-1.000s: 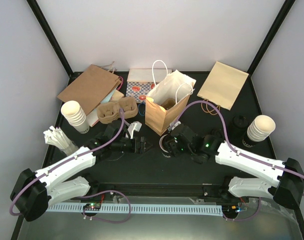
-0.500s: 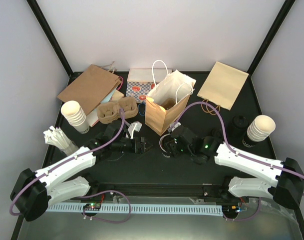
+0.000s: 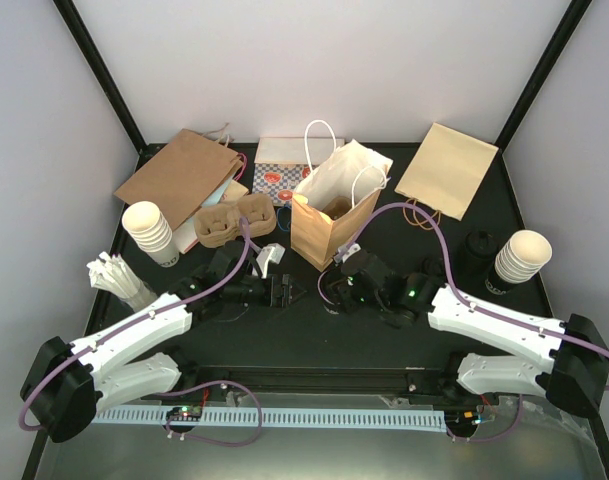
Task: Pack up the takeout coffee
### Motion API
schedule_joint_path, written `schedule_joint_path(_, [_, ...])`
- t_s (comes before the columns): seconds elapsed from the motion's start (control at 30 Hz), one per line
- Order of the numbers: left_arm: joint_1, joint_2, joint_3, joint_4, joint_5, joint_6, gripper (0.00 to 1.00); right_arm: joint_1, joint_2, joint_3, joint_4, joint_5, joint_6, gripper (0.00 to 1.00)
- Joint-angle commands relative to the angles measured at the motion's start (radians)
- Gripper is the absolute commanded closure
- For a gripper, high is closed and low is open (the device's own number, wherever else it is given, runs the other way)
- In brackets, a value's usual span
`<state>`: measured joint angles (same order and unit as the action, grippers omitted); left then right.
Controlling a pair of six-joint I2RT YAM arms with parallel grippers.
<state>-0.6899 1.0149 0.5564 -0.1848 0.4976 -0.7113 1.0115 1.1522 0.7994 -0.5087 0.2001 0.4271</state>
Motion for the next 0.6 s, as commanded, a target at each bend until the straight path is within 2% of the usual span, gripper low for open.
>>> schedule_joint_path(0.0, [-0.008,0.006,0.036,0.034,-0.002,-0.008,0.17,0.006,0.012,-0.007,0.035,0.009,-0.007,0.39])
schedule_joint_path(0.57, [-0.008,0.021,0.038,0.043,0.001,-0.008,0.17,0.005,0.061,-0.037,0.050,-0.027,-0.013,0.39])
